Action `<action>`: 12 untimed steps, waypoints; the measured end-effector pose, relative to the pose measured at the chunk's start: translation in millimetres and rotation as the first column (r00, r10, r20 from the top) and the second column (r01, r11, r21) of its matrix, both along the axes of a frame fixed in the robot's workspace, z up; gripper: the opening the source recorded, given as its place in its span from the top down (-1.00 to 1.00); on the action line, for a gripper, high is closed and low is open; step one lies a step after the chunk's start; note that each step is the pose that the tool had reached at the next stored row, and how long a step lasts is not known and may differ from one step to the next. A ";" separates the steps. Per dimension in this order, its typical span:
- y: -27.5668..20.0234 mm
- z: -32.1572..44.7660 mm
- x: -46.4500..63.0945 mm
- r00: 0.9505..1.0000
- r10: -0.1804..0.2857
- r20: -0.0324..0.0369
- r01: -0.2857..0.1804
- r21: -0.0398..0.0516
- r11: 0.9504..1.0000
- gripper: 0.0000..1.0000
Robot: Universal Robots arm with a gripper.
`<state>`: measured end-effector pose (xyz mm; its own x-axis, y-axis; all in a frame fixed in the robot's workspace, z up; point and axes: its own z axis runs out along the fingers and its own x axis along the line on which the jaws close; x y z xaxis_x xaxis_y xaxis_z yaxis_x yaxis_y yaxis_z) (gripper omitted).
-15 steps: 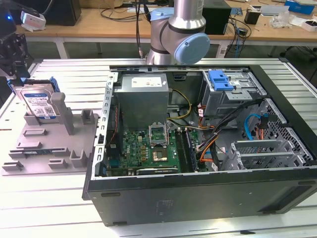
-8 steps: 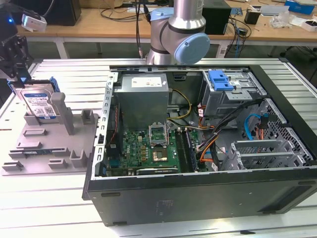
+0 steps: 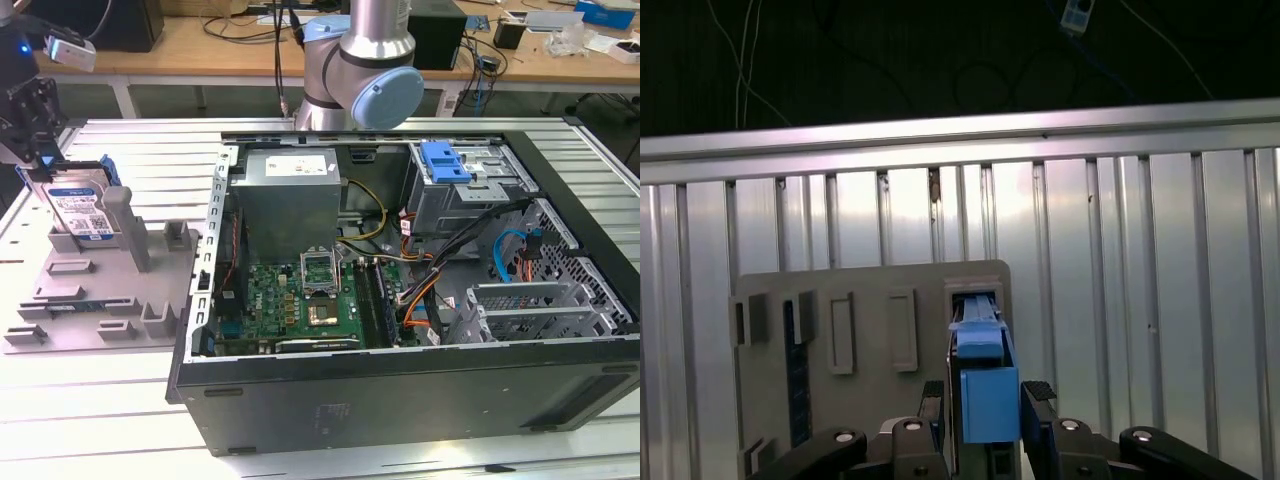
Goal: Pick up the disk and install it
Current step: 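Pick up the disk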
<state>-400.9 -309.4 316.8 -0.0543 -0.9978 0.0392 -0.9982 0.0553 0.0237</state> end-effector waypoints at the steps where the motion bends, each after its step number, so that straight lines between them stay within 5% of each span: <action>1: 0.0 -0.8 -0.1 1.000 0.000 0.000 0.000 0.000 1.000 0.13; 12: 0.0 -5.3 -1.7 1.000 0.001 0.001 -0.001 0.000 1.000 0.13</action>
